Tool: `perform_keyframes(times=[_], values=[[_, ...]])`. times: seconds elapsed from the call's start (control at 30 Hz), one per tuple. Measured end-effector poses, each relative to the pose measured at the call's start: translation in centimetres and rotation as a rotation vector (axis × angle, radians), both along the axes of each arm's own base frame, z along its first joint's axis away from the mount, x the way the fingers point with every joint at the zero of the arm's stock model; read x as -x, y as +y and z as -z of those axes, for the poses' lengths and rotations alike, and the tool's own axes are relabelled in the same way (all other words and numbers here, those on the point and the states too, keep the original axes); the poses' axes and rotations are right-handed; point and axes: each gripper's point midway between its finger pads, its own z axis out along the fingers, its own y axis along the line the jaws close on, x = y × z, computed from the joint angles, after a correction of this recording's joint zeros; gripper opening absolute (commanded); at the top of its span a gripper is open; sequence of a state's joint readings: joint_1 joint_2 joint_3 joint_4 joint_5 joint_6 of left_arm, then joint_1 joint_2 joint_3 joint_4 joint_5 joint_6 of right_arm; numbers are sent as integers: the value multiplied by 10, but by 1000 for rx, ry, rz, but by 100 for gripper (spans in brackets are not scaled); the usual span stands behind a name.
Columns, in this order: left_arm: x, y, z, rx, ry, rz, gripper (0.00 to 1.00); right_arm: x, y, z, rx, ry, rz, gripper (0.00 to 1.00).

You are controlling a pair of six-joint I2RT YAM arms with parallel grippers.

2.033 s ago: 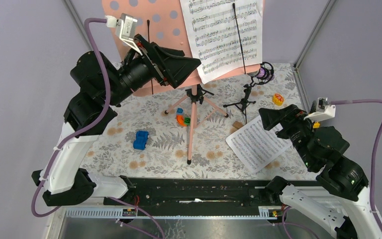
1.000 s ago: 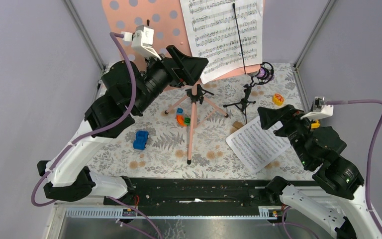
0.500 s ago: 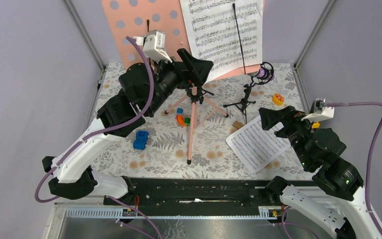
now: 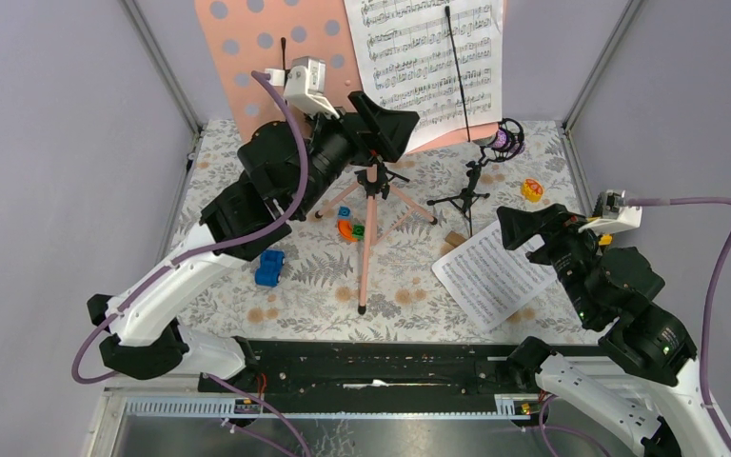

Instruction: Pack up the instrument practice props

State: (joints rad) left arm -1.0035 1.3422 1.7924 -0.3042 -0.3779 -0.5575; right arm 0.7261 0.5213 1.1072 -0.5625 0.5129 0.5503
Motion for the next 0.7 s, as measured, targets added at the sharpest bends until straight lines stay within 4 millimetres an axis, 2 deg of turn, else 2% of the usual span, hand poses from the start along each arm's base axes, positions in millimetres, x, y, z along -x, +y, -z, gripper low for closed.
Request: perform_keyframes(times=[0.2, 0.53, 0.7], values=[[-3, -3, -8, 4, -47, -3, 73, 1, -1, 0, -4, -4, 0, 100], [-4, 1, -33, 23, -160, -24, 63, -1, -1, 2, 54, -9, -6, 100], [-9, -5, -33, 11, -186, -33, 55, -3, 10, -9, 112, -30, -64, 99]])
